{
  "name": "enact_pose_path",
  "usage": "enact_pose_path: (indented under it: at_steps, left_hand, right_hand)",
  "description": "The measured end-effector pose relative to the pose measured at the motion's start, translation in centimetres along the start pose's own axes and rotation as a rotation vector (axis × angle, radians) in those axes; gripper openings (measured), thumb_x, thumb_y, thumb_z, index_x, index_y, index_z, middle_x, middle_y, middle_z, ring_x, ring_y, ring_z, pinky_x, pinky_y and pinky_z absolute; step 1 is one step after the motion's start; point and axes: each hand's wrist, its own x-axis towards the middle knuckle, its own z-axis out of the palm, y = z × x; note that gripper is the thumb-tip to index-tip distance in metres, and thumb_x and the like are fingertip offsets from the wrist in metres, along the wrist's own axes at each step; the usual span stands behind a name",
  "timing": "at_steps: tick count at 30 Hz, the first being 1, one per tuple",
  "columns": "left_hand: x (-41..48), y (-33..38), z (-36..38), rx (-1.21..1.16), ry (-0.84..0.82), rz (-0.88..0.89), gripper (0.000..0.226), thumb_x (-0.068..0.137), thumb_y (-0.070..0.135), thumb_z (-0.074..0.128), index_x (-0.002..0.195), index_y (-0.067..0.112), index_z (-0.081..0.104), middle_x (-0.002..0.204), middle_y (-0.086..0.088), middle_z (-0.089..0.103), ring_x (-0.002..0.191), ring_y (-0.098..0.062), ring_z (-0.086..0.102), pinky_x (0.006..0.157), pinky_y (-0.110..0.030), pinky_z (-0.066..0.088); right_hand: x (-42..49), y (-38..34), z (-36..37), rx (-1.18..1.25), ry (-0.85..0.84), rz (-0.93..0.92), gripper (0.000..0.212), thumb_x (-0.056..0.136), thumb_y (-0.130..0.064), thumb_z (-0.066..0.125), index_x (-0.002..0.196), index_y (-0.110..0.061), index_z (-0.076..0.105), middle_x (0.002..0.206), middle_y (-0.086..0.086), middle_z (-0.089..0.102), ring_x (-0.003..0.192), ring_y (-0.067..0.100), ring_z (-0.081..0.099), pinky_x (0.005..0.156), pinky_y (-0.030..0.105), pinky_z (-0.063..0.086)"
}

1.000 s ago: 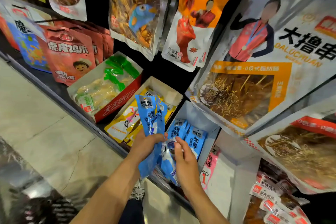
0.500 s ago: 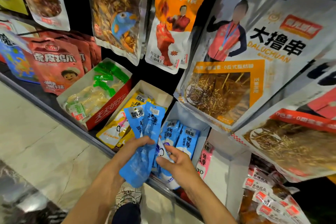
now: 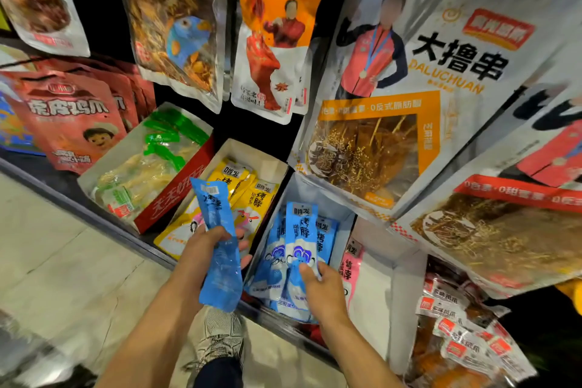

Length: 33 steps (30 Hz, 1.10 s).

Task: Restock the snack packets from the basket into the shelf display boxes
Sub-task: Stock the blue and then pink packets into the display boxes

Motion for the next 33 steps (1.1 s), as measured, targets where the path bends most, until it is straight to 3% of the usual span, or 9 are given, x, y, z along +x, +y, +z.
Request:
enact_pose_path:
  at_steps: [2,5,9,14,17,21,24,28,33]
  left_hand:
    - [0.0,-0.1,0.5,-0.079,-0.012,0.0,0.016,0.101,0.012,0.045,0.102,0.022,0.057,0.07,-0.001,0.069,0.059,-0.018,0.06,0.043,-0.026,0.051]
    - [0.0,-0.1,1.0,-0.105,-0.003,-0.032,0.02,0.102,0.037,0.047,0.104,0.022,0.06,0.06,0.0,0.062,0.043,-0.014,0.053,0.035,-0.02,0.04]
    - [0.9,-0.5,0.6,-0.039,0.02,-0.073,0.065,0.1,0.06,0.033,0.076,0.011,0.069,0.053,-0.006,0.058,0.035,-0.016,0.052,0.032,-0.016,0.038]
    - [0.7,-0.7,0.1,0.064,0.104,0.068,0.007,0.099,0.028,0.058,0.101,0.024,0.064,0.087,0.002,0.07,0.064,-0.011,0.069,0.047,-0.016,0.051]
    - [0.7,-0.4,-0.2,0.109,0.12,0.088,0.04,0.081,0.018,0.081,0.119,0.011,0.067,0.095,-0.007,0.079,0.071,-0.015,0.075,0.056,-0.025,0.055]
    - [0.3,-1.1,0.0,0.347,0.207,0.177,0.011,0.088,0.011,0.075,0.092,0.013,0.065,0.082,-0.01,0.069,0.069,-0.022,0.066,0.058,-0.032,0.05]
    - [0.5,-1.8,-0.6,0.343,0.221,0.114,0.012,0.093,0.009,0.068,0.083,0.013,0.063,0.092,-0.027,0.071,0.081,-0.031,0.063,0.073,-0.048,0.051]
    - [0.7,-1.8,-0.8,0.283,0.175,0.075,0.01,0.093,0.006,0.066,0.083,0.007,0.066,0.09,-0.025,0.07,0.082,-0.034,0.063,0.077,-0.047,0.048]
    - [0.7,-2.4,0.0,0.329,0.092,0.104,0.009,0.093,0.01,0.068,0.102,0.007,0.066,0.088,-0.015,0.074,0.075,-0.028,0.066,0.066,-0.034,0.054]
  right_hand:
    - [0.8,-0.7,1.5,-0.096,0.033,-0.062,0.026,0.098,-0.025,0.054,0.121,-0.014,0.053,0.112,0.002,0.066,0.088,0.019,0.066,0.071,0.031,0.056]
    - [2.3,-0.2,4.3,-0.58,0.039,-0.193,0.061,0.098,-0.032,0.051,0.152,-0.024,0.025,0.128,0.01,0.051,0.113,0.028,0.051,0.093,0.041,0.045]
    - [2.7,1.6,6.6,-1.011,0.211,-0.3,0.064,0.07,-0.042,0.08,0.128,-0.021,0.062,0.126,0.013,0.056,0.11,0.033,0.053,0.088,0.047,0.046]
    - [3.0,1.5,7.1,-0.859,0.185,-0.294,0.059,0.098,-0.048,0.043,0.151,-0.025,0.029,0.16,0.011,0.015,0.143,0.033,0.018,0.112,0.048,0.021]
    - [2.0,-1.0,6.0,-0.459,0.164,-0.319,0.047,0.101,-0.044,0.041,0.144,-0.025,0.043,0.15,0.005,0.033,0.14,0.024,0.029,0.112,0.04,0.025]
    - [-0.6,-4.2,4.4,0.13,-0.216,-0.183,0.03,0.102,-0.037,0.044,0.128,-0.028,0.056,0.113,0.005,0.068,0.098,0.016,0.064,0.085,0.032,0.051]
    - [-2.1,-5.0,4.3,0.142,-0.375,-0.188,0.035,0.098,-0.028,0.056,0.132,-0.024,0.054,0.099,0.009,0.067,0.073,0.013,0.066,0.062,0.025,0.05]
    - [-2.1,-4.9,4.3,0.073,-0.388,-0.159,0.054,0.09,-0.025,0.069,0.137,-0.031,0.043,0.121,0.006,0.058,0.089,0.013,0.066,0.063,0.016,0.051]
    - [-2.4,-3.9,3.6,0.19,-0.353,-0.142,0.077,0.087,-0.01,0.071,0.147,-0.034,0.028,0.096,-0.001,0.061,0.086,0.012,0.064,0.072,0.017,0.053]
